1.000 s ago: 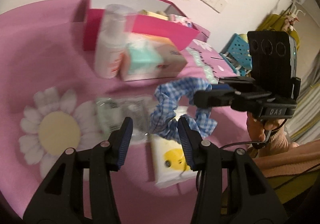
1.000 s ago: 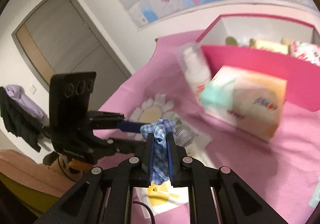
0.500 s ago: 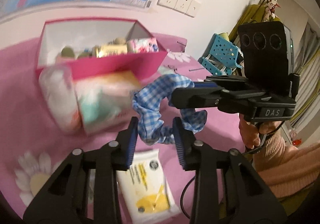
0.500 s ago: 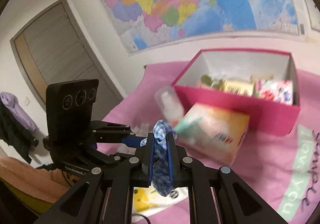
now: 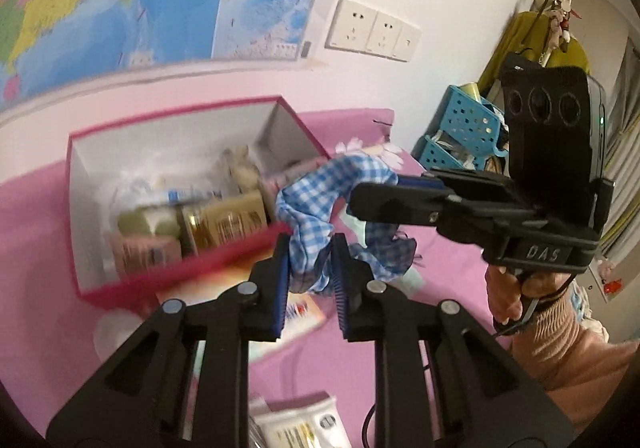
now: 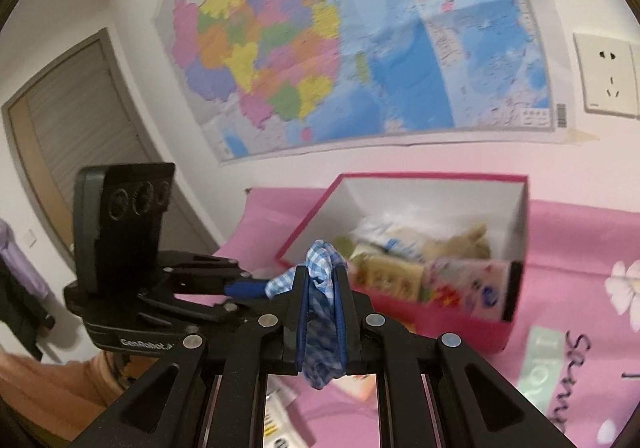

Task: Organize soft objects
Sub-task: 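Lift the gingham scrunchie with the right tool over the pink box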

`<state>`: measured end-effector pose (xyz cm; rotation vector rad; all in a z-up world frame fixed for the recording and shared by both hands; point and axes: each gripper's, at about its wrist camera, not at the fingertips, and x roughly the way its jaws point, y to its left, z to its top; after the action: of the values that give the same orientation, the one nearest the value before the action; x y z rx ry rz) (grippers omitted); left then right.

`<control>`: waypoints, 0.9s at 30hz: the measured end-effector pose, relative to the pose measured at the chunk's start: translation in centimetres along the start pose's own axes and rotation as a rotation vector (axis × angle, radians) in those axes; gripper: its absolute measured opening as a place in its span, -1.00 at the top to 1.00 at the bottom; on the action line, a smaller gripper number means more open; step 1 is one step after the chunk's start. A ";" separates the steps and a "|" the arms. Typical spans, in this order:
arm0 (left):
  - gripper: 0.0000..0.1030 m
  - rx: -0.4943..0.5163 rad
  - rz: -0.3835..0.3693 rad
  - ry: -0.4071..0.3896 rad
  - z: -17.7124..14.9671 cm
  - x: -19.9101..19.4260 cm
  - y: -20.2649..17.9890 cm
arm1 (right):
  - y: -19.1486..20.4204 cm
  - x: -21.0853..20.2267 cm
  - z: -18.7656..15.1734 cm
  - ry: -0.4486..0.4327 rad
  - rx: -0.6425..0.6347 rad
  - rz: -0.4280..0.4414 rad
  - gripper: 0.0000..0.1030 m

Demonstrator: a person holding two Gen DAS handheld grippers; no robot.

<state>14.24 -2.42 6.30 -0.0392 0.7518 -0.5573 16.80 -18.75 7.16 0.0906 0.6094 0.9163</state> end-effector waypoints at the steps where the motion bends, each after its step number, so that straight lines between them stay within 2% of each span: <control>1: 0.58 0.002 0.007 0.002 0.5 0.2 0.0 | -0.3 0.2 0.3 -0.002 0.003 -0.006 0.79; 15: 0.58 0.009 0.130 0.057 5.8 5.2 1.3 | -4.8 2.5 4.0 -0.020 0.032 -0.110 0.79; 24: 0.57 -0.020 0.180 0.089 7.7 8.0 2.5 | -8.0 4.9 5.0 0.001 0.067 -0.187 0.79; 27: 0.57 -0.063 0.178 0.114 8.0 9.1 3.3 | -8.7 5.9 4.9 0.018 0.075 -0.218 0.76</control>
<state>26.44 -5.32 5.66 0.0009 0.8743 -0.3686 28.29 -18.76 5.71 0.0810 0.6566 0.6843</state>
